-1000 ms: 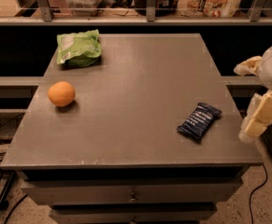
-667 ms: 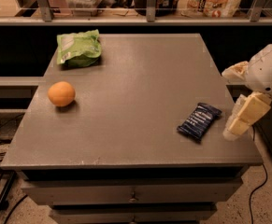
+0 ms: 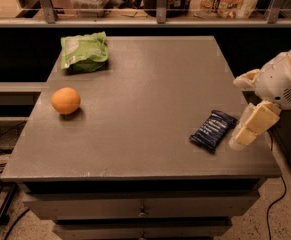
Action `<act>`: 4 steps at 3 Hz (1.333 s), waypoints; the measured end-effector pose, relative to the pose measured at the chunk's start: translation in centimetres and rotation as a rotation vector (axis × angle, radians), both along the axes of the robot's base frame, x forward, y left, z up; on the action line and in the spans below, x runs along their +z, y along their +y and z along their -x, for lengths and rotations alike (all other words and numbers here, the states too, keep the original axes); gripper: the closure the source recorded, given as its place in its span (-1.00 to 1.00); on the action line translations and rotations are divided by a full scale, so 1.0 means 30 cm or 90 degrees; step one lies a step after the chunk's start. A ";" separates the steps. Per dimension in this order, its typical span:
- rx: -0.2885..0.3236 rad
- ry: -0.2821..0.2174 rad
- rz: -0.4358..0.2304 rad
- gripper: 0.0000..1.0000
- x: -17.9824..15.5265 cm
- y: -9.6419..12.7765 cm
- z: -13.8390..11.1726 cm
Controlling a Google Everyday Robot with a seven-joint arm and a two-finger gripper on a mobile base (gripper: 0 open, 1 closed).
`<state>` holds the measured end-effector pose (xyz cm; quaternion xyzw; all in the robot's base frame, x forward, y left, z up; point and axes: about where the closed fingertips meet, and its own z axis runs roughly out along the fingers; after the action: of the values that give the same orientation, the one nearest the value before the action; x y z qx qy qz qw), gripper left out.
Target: Move rxbar blueberry near green rice chip bag
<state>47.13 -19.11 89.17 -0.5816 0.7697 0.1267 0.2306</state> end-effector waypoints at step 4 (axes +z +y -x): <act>-0.160 0.004 -0.058 -1.00 -0.238 0.173 -0.062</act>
Offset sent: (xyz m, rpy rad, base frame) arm 0.0225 0.0773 -0.0691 0.1728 0.0342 -0.1978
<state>49.00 -13.93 82.02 -0.4689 0.8308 0.1331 0.2685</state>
